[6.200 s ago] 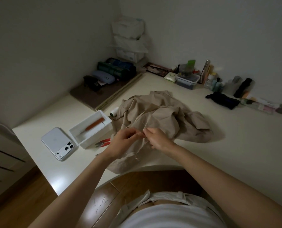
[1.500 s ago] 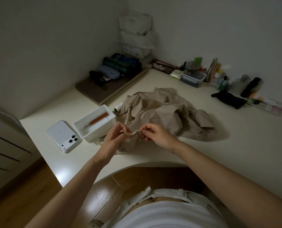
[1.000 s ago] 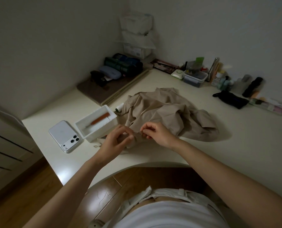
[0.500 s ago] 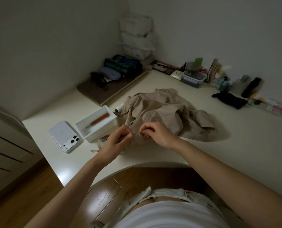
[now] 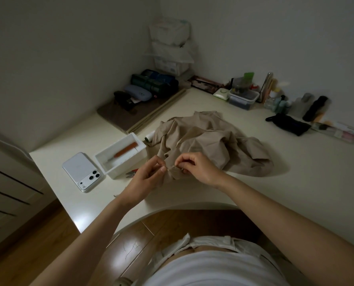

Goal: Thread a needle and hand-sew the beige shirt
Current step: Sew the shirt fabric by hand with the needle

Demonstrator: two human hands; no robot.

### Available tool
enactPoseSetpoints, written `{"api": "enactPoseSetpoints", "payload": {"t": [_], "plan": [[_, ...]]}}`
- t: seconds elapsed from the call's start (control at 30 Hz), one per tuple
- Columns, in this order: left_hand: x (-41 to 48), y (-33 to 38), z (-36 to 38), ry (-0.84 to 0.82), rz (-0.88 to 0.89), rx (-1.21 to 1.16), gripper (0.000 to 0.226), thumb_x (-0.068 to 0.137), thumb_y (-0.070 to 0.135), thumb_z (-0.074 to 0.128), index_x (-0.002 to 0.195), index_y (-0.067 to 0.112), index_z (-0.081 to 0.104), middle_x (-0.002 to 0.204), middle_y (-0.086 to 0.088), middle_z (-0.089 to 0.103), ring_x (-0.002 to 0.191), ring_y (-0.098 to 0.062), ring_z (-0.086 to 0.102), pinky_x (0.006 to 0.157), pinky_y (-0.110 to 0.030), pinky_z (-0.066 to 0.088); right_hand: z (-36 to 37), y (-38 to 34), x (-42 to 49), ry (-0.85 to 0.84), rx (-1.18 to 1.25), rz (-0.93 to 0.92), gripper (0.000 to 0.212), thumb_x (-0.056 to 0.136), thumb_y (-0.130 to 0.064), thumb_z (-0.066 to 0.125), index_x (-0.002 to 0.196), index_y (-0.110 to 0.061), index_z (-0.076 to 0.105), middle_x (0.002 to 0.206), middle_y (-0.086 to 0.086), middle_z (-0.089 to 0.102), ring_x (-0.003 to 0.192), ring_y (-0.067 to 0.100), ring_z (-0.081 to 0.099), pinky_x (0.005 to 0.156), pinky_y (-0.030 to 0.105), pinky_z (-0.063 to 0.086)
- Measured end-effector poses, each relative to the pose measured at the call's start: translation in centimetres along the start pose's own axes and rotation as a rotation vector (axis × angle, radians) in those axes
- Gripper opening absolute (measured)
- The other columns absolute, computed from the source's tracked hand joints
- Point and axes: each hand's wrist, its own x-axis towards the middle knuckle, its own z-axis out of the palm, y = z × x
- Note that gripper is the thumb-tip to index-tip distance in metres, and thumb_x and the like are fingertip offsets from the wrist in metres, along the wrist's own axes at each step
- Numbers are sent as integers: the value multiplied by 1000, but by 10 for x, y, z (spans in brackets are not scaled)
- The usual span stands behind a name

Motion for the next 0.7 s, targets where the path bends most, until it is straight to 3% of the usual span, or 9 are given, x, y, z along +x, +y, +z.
{"api": "enactPoseSetpoints", "payload": {"t": [0.27, 0.37, 0.6, 0.7], "plan": [[1, 0, 2, 18, -5, -11, 19, 86, 49, 55, 83, 30, 55, 65, -2, 45, 58, -19, 39, 51, -27, 32, 1, -2, -2, -24, 12, 11, 15, 95, -7, 51, 94, -15, 64, 83, -8, 60, 76, 4, 57, 73, 13, 49], [1, 0, 3, 24, -20, 4, 12, 91, 36, 50, 84, 27, 55, 66, -2, 48, 59, -19, 42, 53, -29, 34, 3, -2, -2, -14, 66, 20, 15, 95, -6, 50, 95, -12, 64, 83, -7, 60, 75, 3, 56, 71, 13, 49], [0, 3, 7, 28, -43, -62, 21, 91, 33, 54, 91, 11, 54, 73, -14, 48, 65, -27, 40, 58, -38, 33, 12, -4, -3, -38, 203, 44, 16, 96, -6, 49, 97, -13, 64, 86, -2, 63, 79, 6, 60, 75, 18, 51], [0, 5, 7, 51, -78, -126, 31, 89, 29, 55, 99, -1, 51, 75, -14, 46, 65, -27, 35, 55, -32, 29, 13, -7, -3, -32, 259, 62, 16, 97, -6, 48, 97, -13, 63, 83, -2, 63, 73, 4, 59, 76, 18, 52]]}}
